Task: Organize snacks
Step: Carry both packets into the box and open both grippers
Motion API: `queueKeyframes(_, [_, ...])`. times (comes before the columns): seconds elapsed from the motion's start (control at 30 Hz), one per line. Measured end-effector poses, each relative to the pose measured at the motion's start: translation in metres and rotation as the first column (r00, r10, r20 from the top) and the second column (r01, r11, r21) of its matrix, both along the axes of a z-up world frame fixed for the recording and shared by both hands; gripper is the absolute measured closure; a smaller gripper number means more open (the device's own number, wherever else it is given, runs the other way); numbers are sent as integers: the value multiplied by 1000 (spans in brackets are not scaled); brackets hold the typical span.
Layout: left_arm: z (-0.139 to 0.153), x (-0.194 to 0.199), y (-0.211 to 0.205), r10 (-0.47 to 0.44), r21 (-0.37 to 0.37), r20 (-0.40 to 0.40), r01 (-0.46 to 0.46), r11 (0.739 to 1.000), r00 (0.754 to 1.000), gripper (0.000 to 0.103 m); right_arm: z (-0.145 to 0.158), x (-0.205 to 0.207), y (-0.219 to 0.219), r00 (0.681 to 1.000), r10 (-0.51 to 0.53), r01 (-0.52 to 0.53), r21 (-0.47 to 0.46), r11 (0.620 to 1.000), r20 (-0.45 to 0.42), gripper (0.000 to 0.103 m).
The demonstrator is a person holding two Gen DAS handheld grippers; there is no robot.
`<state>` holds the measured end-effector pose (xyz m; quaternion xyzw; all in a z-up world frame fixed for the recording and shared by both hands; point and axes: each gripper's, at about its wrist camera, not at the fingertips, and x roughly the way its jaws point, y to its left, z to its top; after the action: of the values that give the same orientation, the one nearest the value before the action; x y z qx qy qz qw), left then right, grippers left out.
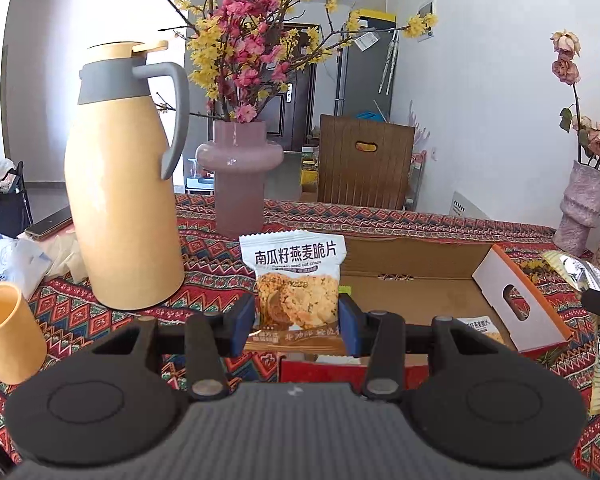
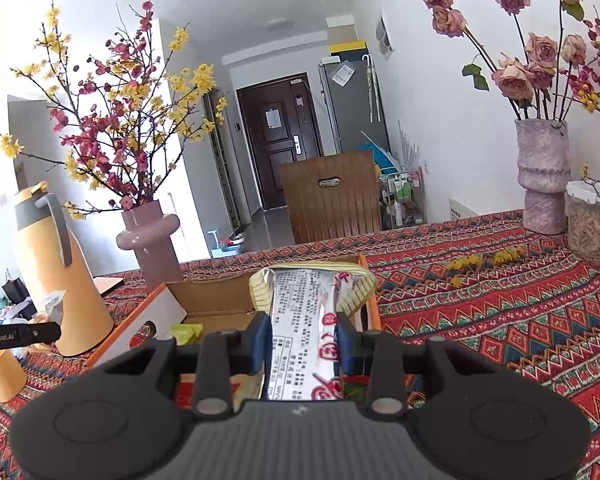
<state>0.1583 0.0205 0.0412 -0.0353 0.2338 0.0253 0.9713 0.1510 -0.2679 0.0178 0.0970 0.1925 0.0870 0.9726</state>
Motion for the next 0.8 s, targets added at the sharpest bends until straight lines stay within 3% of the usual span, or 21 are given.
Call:
queueKeyframes(0.37, [3, 40, -25, -29, 4, 19, 29, 1000, 999, 58, 7, 62, 37, 999, 53, -53, -43, 998, -5, 69])
queueKeyframes(0.8, [-36, 82, -19, 6, -21, -45, -7, 1000, 999, 58, -26, 102, 49, 996, 67, -68, -18, 998, -51, 69])
